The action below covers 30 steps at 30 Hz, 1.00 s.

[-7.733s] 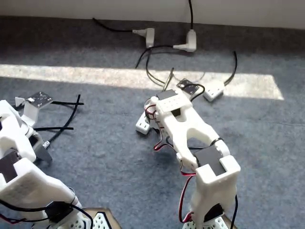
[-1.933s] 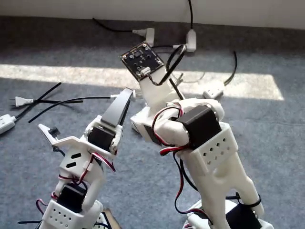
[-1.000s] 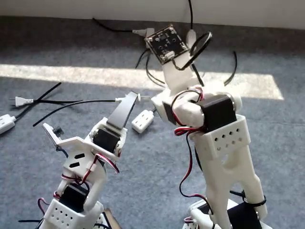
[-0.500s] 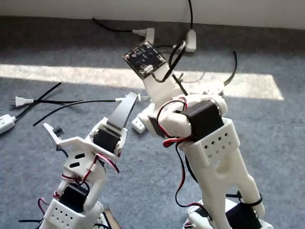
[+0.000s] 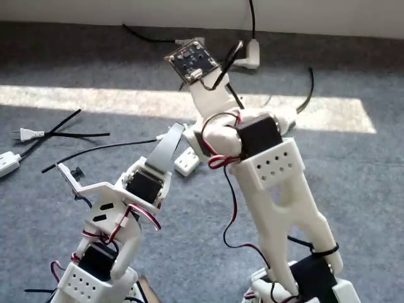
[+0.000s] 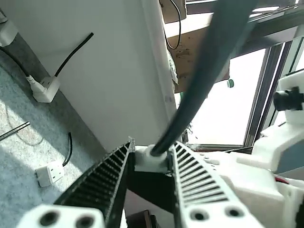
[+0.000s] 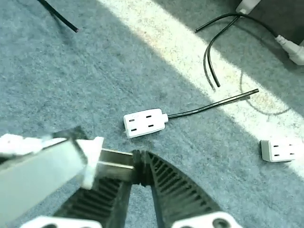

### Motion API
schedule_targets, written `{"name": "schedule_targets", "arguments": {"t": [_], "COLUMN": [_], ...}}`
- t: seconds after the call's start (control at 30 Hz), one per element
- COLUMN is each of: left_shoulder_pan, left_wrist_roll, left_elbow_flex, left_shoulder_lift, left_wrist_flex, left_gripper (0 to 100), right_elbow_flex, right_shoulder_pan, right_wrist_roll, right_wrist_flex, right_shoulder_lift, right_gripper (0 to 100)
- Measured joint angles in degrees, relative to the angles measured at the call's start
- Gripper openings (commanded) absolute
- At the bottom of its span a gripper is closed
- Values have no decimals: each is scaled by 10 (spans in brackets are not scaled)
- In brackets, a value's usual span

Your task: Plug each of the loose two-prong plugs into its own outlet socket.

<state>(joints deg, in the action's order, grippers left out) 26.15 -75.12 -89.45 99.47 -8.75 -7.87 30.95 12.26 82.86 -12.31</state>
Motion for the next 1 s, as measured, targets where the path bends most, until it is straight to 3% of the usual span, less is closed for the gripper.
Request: {"name": "schedule_targets", "arguments": {"t": [0.5,0.67,0.83,1.0], "left_shoulder_pan": [7,9,13,-29], "left_wrist_roll": [0,4,46,55], "left_elbow_flex": [1,1,-11,-11], "left_shoulder_lift": [4,4,4,4], "left_wrist_flex": [1,1,0,0], "left_gripper": [8,8,8,8], "right_elbow_flex": [-4,-4,-21,-25], "right_shoulder_pan": [-27,-35,-98,-193], "right_wrist_roll": [36,35,34,31], "right_wrist_flex": [-26,36,98,151], "right_shoulder_lift": [12,10,-8,-62], "right_gripper": [6,6,6,6]}}
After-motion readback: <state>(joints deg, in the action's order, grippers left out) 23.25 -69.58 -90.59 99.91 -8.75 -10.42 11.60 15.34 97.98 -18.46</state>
